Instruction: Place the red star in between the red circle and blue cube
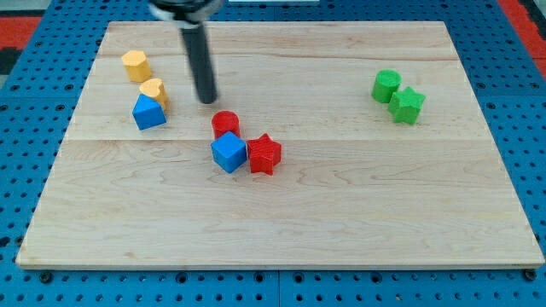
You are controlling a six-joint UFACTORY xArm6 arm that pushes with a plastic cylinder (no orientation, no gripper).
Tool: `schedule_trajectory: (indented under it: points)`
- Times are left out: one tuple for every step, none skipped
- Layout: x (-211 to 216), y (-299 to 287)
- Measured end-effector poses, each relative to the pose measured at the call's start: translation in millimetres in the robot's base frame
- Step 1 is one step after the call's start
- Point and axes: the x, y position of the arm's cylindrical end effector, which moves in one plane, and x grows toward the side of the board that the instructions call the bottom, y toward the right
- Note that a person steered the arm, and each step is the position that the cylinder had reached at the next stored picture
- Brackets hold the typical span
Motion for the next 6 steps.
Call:
schedule_trajectory:
  points:
    - [32,78]
    - [97,133]
    - [136,130]
    - [123,69]
    - [100,15]
    - [80,-33]
